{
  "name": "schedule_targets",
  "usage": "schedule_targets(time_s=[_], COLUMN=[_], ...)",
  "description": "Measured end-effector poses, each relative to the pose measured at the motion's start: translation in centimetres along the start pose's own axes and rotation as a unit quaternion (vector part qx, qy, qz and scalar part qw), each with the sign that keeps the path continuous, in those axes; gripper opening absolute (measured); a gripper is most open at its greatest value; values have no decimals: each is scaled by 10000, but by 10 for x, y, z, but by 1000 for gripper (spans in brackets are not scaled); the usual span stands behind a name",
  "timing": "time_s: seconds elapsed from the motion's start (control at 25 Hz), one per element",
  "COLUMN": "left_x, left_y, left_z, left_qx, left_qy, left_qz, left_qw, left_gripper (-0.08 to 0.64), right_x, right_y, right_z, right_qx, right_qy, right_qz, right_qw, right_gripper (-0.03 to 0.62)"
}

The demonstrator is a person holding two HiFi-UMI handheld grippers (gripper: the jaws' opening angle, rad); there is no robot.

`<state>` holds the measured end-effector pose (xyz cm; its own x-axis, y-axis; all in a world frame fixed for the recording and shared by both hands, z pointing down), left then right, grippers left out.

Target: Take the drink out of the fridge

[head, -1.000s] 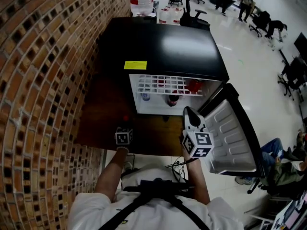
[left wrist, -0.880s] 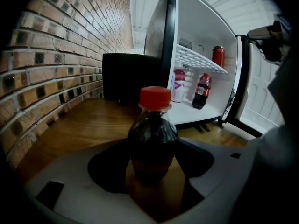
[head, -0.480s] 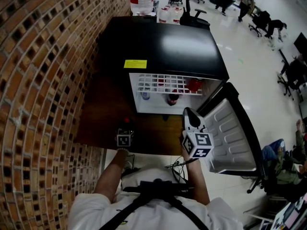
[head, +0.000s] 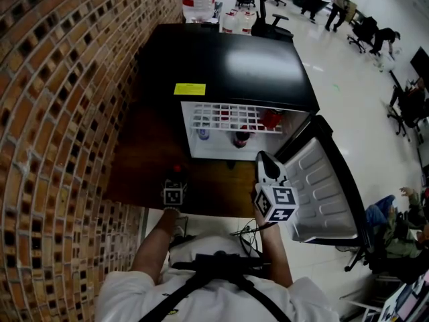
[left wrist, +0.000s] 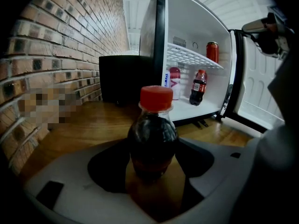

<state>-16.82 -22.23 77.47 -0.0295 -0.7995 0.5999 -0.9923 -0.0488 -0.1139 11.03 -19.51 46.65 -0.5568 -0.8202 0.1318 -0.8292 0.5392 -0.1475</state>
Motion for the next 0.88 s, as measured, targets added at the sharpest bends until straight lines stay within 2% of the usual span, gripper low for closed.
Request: schedule_targets(time_s=[0.16,0.36,0.48,0.76,0.88], left_x=[-7,-18,-34,-106,-136], left_y=[-5,-3,1,9,5], left_z=[2,12,27,112,145], left_qx=[-128,-419,-460,-516,-558], left_qy=[104,-209,-569,-1565,-1863], left_qz=[-187,-297,-313,-362,-544], left_qw=[9997,9985,9968,9857,9794], left_gripper=[306,448,503,501,466], right_x=[0,0,1,3,2], right_y=[2,2,2,1,1], right_z=[0,-1,-3,-2,-2], right_qx=[4,24,39,28,26], right_qy=[4,12,26,14,3], right_qz=[29,29,41,43,38], right_qw=[10000,10000,10000,10000,10000], right_gripper=[14,14,14,14,14])
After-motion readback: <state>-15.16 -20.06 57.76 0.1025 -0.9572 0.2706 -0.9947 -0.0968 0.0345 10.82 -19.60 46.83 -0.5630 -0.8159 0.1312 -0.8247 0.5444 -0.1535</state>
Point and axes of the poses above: the fingertips, and each gripper's own axes: x forward along the fingers, y to its left, z out of its top, the point moved 1 cm from there along -x, backward along the fingers, and after that the axes turned 15 degrees about z, right-handed, at the moved point
